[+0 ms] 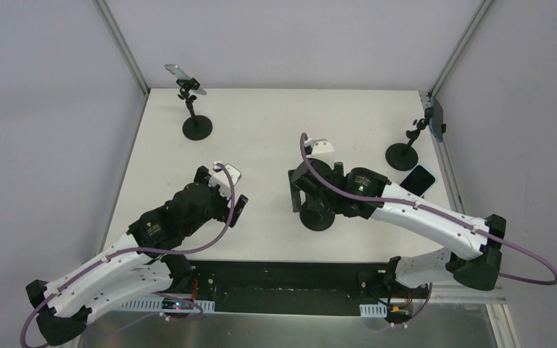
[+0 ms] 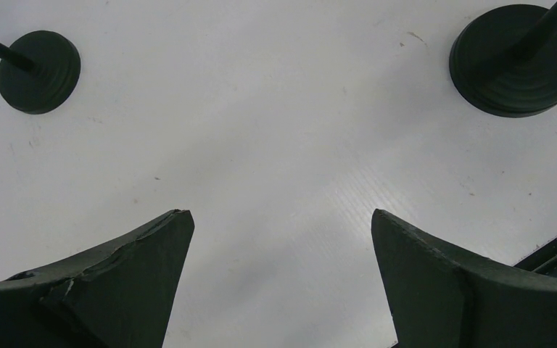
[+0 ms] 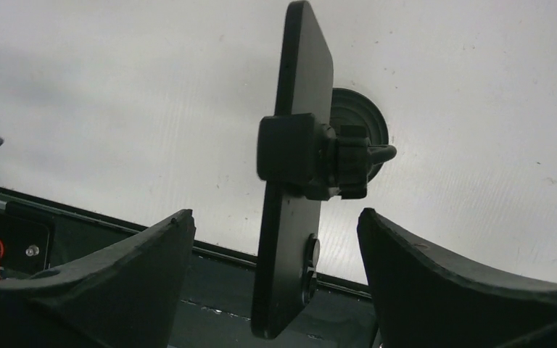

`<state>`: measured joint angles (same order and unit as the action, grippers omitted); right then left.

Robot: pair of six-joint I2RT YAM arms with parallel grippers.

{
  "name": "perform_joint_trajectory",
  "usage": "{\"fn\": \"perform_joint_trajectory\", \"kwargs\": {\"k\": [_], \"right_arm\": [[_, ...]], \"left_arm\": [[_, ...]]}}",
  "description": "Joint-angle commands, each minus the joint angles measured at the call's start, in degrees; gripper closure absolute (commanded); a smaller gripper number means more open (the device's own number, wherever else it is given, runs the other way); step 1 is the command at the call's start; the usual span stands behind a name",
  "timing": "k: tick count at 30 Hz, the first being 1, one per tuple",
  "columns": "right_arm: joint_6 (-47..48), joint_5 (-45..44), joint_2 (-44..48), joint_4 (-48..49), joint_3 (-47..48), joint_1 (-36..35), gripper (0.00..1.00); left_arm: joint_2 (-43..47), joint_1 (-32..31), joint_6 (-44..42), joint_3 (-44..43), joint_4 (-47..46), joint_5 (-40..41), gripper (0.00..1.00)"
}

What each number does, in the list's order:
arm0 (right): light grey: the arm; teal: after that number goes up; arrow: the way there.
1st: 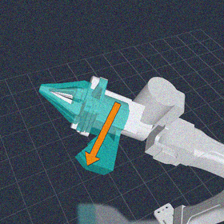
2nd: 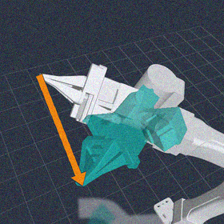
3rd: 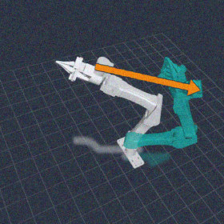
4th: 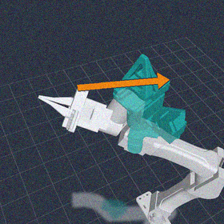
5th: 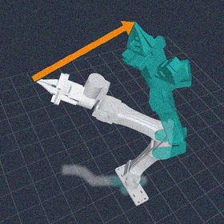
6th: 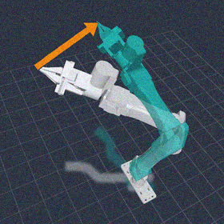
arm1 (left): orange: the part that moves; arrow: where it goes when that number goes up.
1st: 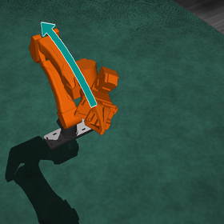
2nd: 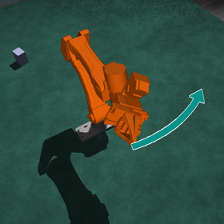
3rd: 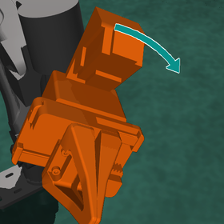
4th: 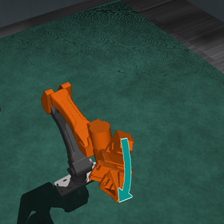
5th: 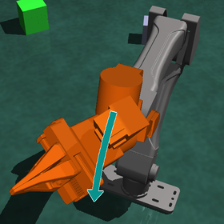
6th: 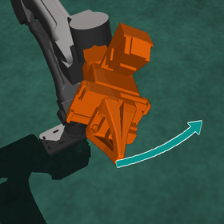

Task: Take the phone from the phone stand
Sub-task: Adjust the phone stand with the phone at the center of the board.

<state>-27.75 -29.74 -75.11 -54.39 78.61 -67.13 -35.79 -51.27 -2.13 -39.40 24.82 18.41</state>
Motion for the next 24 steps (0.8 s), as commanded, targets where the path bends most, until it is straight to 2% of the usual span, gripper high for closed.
{"fn": "perform_joint_trajectory", "kwargs": {"k": [1,15,22,23,24], "right_arm": [[-0.36,1.24,-0.9,-1.39,0.52,3.01,0.15],[0.84,4.27,-4.92,1.6,0.37,5.38,0.24],[0.27,4.27,-6.25,0.74,0.78,5.53,0.46],[0.32,4.37,-6.46,0.53,0.85,5.66,0.52],[0.28,4.56,-6.7,0.32,0.86,5.76,0.64]], "left_arm": [[0.99,0.42,1.1,0.61,-0.34,1.1,0.01],[-0.04,0.38,0.66,0.64,-0.38,2.73,0.01],[-0.49,0.38,0.56,0.86,-0.38,4.54,0.01],[-0.45,0.38,0.57,0.9,-0.38,4.48,0.01],[-0.38,0.41,0.55,0.9,-0.38,4.44,0.01]]}}
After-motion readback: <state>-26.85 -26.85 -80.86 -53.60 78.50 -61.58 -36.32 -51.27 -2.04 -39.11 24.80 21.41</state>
